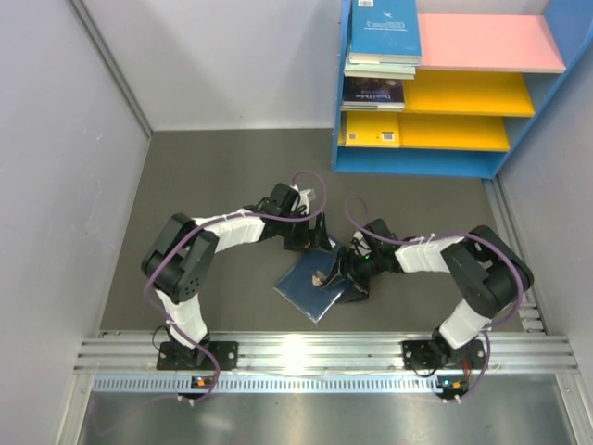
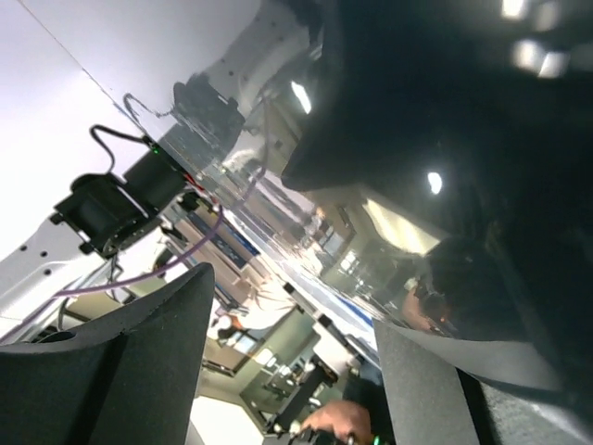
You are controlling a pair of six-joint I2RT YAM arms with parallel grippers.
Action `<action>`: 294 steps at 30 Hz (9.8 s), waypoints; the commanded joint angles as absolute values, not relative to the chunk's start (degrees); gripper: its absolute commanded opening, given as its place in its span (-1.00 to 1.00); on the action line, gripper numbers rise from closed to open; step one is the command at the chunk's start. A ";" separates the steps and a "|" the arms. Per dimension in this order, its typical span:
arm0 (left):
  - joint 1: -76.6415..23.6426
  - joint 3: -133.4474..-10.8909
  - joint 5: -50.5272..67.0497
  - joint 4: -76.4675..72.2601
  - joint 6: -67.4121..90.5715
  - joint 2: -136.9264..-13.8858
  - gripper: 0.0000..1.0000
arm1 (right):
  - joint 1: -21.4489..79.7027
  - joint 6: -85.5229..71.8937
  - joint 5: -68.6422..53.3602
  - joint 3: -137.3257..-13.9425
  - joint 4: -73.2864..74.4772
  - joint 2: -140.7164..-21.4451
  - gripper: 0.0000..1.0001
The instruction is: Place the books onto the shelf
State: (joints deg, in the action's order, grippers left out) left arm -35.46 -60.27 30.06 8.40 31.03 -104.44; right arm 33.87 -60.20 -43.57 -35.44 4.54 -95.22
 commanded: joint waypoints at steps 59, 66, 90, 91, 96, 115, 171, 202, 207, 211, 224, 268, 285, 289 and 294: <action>-32.23 -45.62 24.43 30.09 46.21 -89.30 0.79 | 44.56 -58.35 -23.02 -46.05 -8.78 -108.35 0.91; -33.75 -44.64 20.40 26.98 48.78 -88.51 0.78 | 45.09 -60.56 -27.59 -43.33 -15.03 -111.71 0.51; -29.79 -56.15 19.42 27.77 39.02 -91.58 0.75 | 48.25 -85.18 -58.46 -33.57 -74.64 -121.82 -0.68; -29.79 -57.03 19.60 28.47 39.02 -90.97 0.75 | 47.73 -83.86 -57.75 -32.79 -72.53 -120.95 -0.99; -27.78 -65.47 19.16 34.62 40.08 -85.80 0.81 | 41.41 -68.33 -50.73 -31.37 -40.24 -105.06 -1.00; -15.03 -65.12 52.20 -13.00 65.04 -83.67 0.95 | 17.76 -58.43 -55.54 -61.17 5.90 -72.43 -1.00; -20.13 -85.52 45.52 -10.29 67.42 -89.21 -1.00 | 15.82 -83.58 -37.62 -48.69 -27.59 -63.02 0.35; -19.34 -76.56 45.79 2.80 58.54 -80.42 0.15 | 14.94 -61.61 -36.48 -73.21 3.33 -59.59 -1.00; -18.81 -75.32 44.83 6.23 56.08 -78.05 0.66 | 13.89 -61.00 -37.26 -74.61 4.04 -59.76 -1.00; -17.06 -74.62 43.07 9.93 54.49 -75.68 0.97 | 12.92 -59.86 -38.41 -76.99 5.53 -60.64 -1.00; -6.94 -71.54 35.16 20.83 51.23 -67.94 0.97 | 5.11 -68.98 -45.26 -88.67 -4.64 -66.97 -1.00; -6.06 -77.79 37.18 26.63 49.57 -73.48 0.96 | 4.66 -66.89 -20.48 -123.40 -0.97 -103.27 -0.98; -5.98 -76.11 37.18 25.14 50.54 -72.60 0.96 | 2.99 -62.40 -25.04 -120.94 6.68 -97.82 0.60; -5.98 -76.11 37.18 24.87 50.54 -72.60 0.96 | 2.90 -62.31 -28.38 -119.11 8.17 -95.63 0.73; -5.98 -76.11 36.74 24.43 50.97 -73.30 0.96 | 2.81 -61.35 -34.53 -117.16 9.75 -94.75 0.99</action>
